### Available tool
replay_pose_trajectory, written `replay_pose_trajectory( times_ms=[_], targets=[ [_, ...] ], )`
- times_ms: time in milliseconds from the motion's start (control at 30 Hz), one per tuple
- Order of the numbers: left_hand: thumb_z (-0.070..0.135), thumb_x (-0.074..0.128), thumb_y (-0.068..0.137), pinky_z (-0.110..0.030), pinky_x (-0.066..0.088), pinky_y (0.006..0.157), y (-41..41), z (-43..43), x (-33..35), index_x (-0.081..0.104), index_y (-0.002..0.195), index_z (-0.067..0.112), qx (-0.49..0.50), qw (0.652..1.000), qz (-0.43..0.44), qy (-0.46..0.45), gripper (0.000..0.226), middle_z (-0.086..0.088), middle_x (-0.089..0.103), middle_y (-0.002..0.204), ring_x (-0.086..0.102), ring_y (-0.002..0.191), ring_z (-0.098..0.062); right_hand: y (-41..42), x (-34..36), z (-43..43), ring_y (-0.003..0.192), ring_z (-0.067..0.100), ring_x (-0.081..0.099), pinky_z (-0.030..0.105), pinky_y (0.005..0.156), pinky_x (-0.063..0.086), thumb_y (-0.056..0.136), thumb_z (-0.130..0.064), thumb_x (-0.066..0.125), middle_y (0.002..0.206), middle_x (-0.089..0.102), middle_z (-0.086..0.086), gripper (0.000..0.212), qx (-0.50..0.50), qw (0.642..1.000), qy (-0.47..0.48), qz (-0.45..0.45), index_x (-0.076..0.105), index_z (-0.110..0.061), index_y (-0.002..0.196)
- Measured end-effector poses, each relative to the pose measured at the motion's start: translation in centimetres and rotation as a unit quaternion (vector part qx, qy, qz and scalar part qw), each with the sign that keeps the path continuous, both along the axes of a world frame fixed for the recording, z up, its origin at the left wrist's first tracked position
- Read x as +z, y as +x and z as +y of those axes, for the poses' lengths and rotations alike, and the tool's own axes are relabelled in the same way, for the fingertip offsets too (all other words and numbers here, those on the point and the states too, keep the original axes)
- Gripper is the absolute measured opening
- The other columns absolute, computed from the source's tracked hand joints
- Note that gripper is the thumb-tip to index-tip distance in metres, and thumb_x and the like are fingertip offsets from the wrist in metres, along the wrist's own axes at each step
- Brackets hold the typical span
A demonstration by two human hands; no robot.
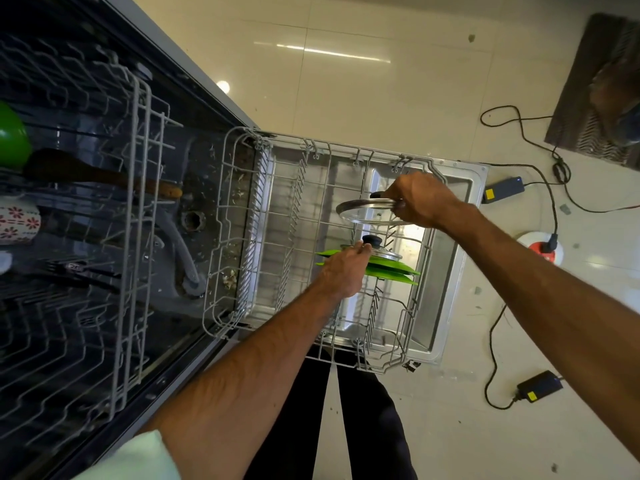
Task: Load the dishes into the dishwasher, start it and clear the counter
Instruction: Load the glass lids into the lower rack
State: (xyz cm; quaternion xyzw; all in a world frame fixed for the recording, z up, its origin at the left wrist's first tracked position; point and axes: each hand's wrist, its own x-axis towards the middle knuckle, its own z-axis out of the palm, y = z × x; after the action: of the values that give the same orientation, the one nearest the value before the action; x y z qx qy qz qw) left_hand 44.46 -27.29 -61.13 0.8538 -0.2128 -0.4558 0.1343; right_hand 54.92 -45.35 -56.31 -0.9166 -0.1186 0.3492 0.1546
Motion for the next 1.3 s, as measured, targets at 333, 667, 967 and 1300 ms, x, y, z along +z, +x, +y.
replay_pose_trajectory(
  times_ms=[333,667,967,1300],
  targets=[
    [-0.004,0.059,0.09,-0.048,0.041,0.113,0.2,-0.2,0.3,0.023,0.156,0.003,0.002,1.0,0.014,0.013,0.076,-0.018,0.022,0.164,0.035,0.146,-0.034,1.1,0.1,0.1,0.072,0.032,0.066,0.048,0.071,0.06,0.087,-0.008,0.063,0.084,0.07,0.013,0.017,0.055,0.998,-0.008,0.003,0.075,-0.012,0.099],
    [-0.002,0.061,0.091,-0.047,0.04,0.114,0.0,-0.3,0.2,0.022,0.156,0.004,0.002,1.0,0.01,0.017,0.076,-0.018,0.022,0.164,0.033,0.147,-0.033,-0.5,0.1,0.4,0.066,0.029,0.061,0.043,0.067,0.059,0.095,-0.01,0.062,0.075,0.06,0.008,0.017,0.035,0.999,-0.006,-0.018,0.073,-0.003,0.107],
    [-0.001,0.06,0.091,-0.049,0.04,0.113,0.0,-0.4,-0.1,0.025,0.154,0.002,-0.003,1.0,0.015,0.015,0.072,-0.02,0.026,0.162,0.036,0.145,-0.035,-1.0,-0.2,0.5,0.069,0.03,0.063,0.043,0.071,0.058,0.095,-0.006,0.061,0.084,0.067,0.014,0.021,0.006,0.999,-0.009,-0.032,0.071,-0.001,0.113],
    [-0.001,0.059,0.091,-0.05,0.039,0.114,0.0,-0.2,0.3,0.025,0.154,0.0,-0.003,1.0,0.017,0.009,0.072,-0.022,0.028,0.161,0.035,0.145,-0.036,-4.2,-2.4,0.7,0.083,0.038,0.065,0.044,0.073,0.054,0.092,-0.001,0.058,0.096,0.065,0.022,0.03,0.035,0.997,-0.057,-0.046,0.062,-0.003,0.122]
  ],
)
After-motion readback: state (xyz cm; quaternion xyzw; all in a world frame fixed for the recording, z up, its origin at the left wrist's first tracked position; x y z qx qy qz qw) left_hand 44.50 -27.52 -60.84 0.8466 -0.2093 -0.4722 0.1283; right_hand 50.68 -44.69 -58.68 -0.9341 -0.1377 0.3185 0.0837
